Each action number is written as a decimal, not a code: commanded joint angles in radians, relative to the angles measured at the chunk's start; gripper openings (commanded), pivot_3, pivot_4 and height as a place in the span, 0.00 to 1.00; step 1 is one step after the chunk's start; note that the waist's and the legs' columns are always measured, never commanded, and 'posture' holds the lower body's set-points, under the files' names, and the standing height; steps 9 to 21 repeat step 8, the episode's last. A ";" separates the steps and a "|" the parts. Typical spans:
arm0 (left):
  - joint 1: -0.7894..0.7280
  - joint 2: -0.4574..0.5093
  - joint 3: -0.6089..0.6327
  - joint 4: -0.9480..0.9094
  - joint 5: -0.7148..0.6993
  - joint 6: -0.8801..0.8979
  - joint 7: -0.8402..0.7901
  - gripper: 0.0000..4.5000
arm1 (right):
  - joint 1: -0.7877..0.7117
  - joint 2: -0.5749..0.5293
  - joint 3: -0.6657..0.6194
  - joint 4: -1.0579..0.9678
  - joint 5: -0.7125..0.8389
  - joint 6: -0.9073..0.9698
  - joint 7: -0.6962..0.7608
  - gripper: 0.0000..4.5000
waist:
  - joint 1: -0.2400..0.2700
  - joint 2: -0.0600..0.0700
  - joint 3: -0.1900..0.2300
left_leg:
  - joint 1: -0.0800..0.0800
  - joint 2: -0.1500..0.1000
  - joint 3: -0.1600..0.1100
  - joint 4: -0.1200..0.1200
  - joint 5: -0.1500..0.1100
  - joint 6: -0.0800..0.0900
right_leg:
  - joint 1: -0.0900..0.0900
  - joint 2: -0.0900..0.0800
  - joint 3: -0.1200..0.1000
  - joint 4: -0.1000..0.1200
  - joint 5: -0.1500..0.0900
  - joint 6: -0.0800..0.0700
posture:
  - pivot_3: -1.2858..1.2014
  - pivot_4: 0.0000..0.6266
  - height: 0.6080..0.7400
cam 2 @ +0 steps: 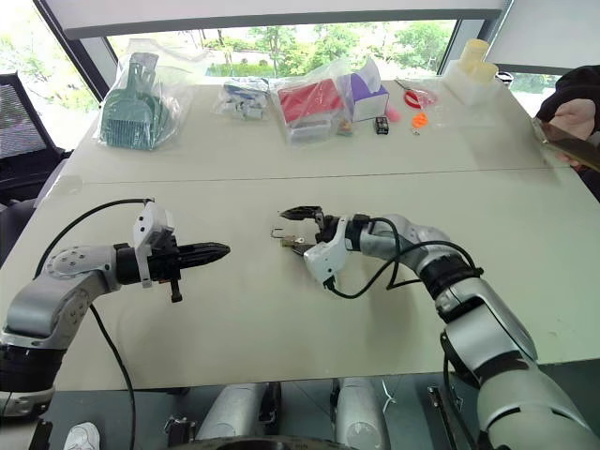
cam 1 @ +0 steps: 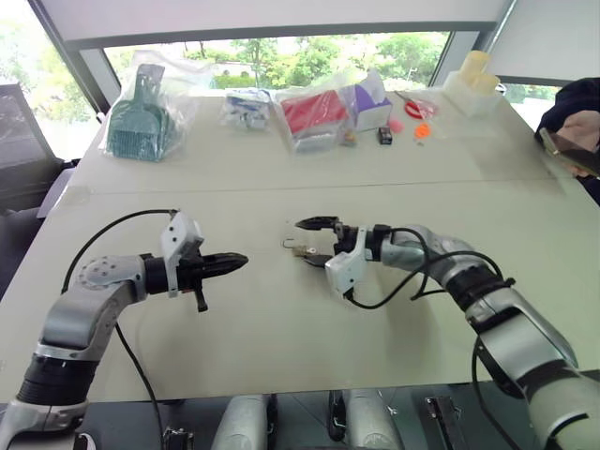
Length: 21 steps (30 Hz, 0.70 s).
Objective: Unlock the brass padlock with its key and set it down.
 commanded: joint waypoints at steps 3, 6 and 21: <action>-0.008 0.042 0.005 -0.036 0.003 -0.006 -0.019 0.00 | 0.137 -0.075 -0.135 -0.365 0.436 0.616 0.416 0.99 | 0.001 0.000 0.000 | 0.000 0.000 0.000 0.000 0.000 0.000 | 0.000 0.000 0.000 0.000 0.000 0.000 | 0.52 0.24 1.00; -0.015 0.046 0.010 -0.029 -0.010 0.002 -0.022 0.00 | 0.166 -0.106 -0.184 -0.507 0.527 0.907 0.500 0.99 | 0.001 0.000 0.000 | 0.000 0.000 0.000 0.000 0.000 0.000 | 0.000 -0.001 0.000 0.000 0.000 0.000 | 0.52 0.24 1.00; -0.027 0.040 0.015 -0.019 -0.013 0.003 -0.018 0.00 | 0.170 -0.113 -0.222 -0.580 0.593 1.083 0.524 0.99 | 0.001 0.000 0.000 | 0.000 0.000 0.000 0.000 0.000 0.001 | 0.000 -0.001 -0.001 0.000 0.000 0.000 | 0.52 0.24 1.00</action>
